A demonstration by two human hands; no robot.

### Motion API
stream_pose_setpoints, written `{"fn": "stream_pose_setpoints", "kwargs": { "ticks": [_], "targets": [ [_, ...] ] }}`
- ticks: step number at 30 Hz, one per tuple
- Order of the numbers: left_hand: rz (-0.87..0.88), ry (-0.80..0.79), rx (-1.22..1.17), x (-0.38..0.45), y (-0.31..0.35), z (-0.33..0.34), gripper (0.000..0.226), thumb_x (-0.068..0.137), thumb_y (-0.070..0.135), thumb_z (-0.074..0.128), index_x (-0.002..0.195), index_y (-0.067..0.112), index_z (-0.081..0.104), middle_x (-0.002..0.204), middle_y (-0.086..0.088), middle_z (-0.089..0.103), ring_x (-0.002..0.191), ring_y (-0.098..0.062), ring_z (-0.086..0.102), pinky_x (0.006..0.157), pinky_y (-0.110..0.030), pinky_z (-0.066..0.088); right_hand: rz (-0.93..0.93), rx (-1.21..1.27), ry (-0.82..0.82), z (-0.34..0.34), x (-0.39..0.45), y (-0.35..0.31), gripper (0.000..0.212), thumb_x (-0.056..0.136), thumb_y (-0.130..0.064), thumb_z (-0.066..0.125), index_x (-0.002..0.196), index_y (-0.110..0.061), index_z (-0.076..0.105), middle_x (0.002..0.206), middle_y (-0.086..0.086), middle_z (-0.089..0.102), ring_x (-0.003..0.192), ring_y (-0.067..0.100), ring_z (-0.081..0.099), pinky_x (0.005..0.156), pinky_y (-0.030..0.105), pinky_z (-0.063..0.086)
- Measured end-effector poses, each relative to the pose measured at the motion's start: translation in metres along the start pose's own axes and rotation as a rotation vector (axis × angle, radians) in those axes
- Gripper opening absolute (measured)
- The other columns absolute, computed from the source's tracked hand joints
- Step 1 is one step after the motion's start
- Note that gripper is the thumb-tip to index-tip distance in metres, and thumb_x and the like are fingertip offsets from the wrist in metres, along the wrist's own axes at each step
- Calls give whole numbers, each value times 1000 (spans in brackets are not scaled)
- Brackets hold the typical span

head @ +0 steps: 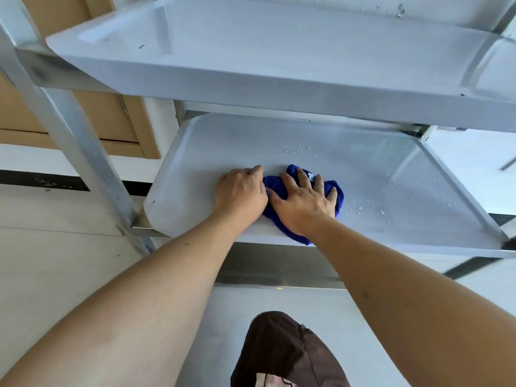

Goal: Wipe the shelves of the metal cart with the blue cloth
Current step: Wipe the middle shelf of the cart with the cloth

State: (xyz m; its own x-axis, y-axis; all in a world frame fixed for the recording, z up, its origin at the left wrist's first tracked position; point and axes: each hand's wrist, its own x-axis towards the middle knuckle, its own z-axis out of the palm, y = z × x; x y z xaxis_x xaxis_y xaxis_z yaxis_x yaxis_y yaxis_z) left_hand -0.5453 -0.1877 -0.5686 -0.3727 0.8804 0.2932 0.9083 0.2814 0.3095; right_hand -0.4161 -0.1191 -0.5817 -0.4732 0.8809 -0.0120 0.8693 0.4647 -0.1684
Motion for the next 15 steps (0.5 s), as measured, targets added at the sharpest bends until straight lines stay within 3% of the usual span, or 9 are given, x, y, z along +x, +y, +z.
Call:
{"fn": "stream_pose_setpoints", "kwargs": {
  "ticks": [4, 8, 11, 15],
  "targets": [
    [4, 92, 8, -4, -3, 8, 24, 96, 24, 40, 105, 11, 57, 88, -11, 67, 83, -31, 60, 72, -38, 43, 6, -19, -8, -2, 38, 2, 78, 83, -81, 12, 149, -44, 29, 164, -4, 22, 150, 36, 9, 116, 64, 6],
    [3, 16, 55, -4, -1, 11, 45, 92, 42, 47, 127, 13, 49, 108, -6, 66, 104, -26, 59, 91, -42, 45, 53, 4, 5, -4, 82, -3, 76, 81, -81, 16, 142, -42, 38, 160, -2, 30, 147, 36, 14, 112, 64, 12],
    [5, 6, 126, -2, -2, 14, 43, 93, 46, 41, 120, 16, 56, 117, -4, 63, 112, -23, 54, 98, -41, 40, 66, 10, 12, -4, 114, -7, 76, 82, -81, 17, 143, -41, 39, 160, -1, 31, 147, 36, 17, 111, 63, 15],
    [-6, -39, 169, 2, -1, 18, 50, 95, 49, 35, 129, 18, 54, 132, -2, 57, 125, -24, 48, 106, -42, 34, 69, 17, 0, -9, 157, -9, 76, 86, -80, 19, 148, -39, 36, 162, 0, 28, 148, 36, 16, 112, 62, 16]
  ]
}}
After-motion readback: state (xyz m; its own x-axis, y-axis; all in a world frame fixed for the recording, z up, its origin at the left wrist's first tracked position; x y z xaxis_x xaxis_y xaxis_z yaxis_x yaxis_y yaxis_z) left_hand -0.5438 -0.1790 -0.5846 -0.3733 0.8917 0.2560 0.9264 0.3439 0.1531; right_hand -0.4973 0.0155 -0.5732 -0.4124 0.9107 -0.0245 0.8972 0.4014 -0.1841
